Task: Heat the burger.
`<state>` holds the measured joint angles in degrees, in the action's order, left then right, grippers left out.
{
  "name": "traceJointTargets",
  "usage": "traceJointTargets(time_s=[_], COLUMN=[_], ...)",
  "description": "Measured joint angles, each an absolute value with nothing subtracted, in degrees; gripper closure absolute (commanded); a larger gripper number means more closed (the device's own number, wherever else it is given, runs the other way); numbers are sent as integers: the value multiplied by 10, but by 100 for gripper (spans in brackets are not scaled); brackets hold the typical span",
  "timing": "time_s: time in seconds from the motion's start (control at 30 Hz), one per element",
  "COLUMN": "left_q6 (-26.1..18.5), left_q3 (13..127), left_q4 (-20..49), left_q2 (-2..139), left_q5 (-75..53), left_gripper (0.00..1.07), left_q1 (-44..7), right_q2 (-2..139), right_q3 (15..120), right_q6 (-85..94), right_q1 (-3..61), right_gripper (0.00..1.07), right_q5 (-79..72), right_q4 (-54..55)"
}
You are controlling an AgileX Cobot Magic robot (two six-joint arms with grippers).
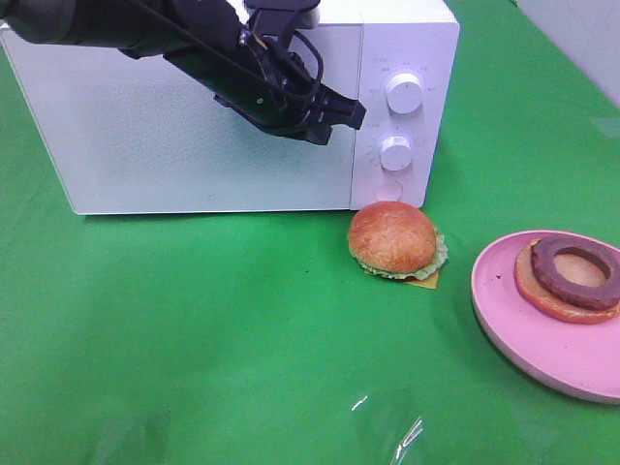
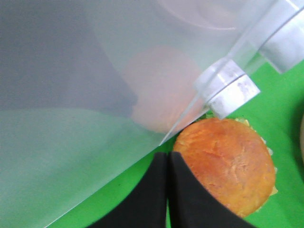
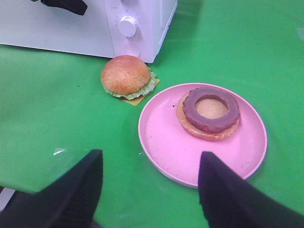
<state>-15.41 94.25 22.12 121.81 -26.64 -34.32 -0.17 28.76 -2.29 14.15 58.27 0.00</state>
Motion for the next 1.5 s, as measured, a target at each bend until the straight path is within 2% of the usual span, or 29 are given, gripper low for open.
traceJointTargets(time_s=[0.17,0.43,0.6,0.7,0.73,0.8,0.97,1.0,1.03,1.07,1.1,1.13,1.17,1.23,1.33,1.37,1.4,1.47,1.5], left_q6=[-166,-226,-223,-186,-186,-170,-163,-158,-158,-152,-152,-149,-149,-147,-146,-140,-140,-124,-124], left_q3=[961,981,983,983,983,983,983,981,981,972,972,954,954,902,885,851,851,783,783], left_q4=[212,138,127,127,127,126,125,124,124,123,123,119,119,108,104,95,95,88,88], left_q2=[1210,1102,1053,1020,1020,995,962,946,946,926,926,904,904,858,844,813,813,740,740], left_q5=[-312,-420,-516,-620,-620,-677,-695,-697,-697,-697,-697,-697,-697,-697,-697,-697,-697,-697,-697], left_gripper=[106,106,106,106,106,106,106,106,106,106,106,106,106,106,106,106,106,106,106], left_q1=[-345,-321,-307,-284,-284,-257,-215,-187,-187,-156,-156,-128,-128,-76,-61,-36,-36,10,10], right_q2=[-2,-2,-2,-2,-2,-2,-2,-2,-2,-2,-2,-2,-2,-2,-2,-2,-2,-2,-2], right_q3=[288,288,288,288,288,288,288,288,288,288,288,288,288,288,288,288,288,288,288], right_q6=[-23,-23,-23,-23,-23,-23,-23,-23,-23,-23,-23,-23,-23,-23,-23,-23,-23,-23,-23], right_q1=[142,142,142,142,142,142,142,142,142,142,142,142,142,142,142,142,142,142,142], right_gripper=[51,51,51,51,51,51,51,51,51,51,51,51,51,51,51,51,51,51,51], right_q5=[583,583,583,583,583,583,583,583,583,583,583,583,583,583,583,583,583,583,583], right_q4=[0,0,0,0,0,0,0,0,0,0,0,0,0,0,0,0,0,0,0])
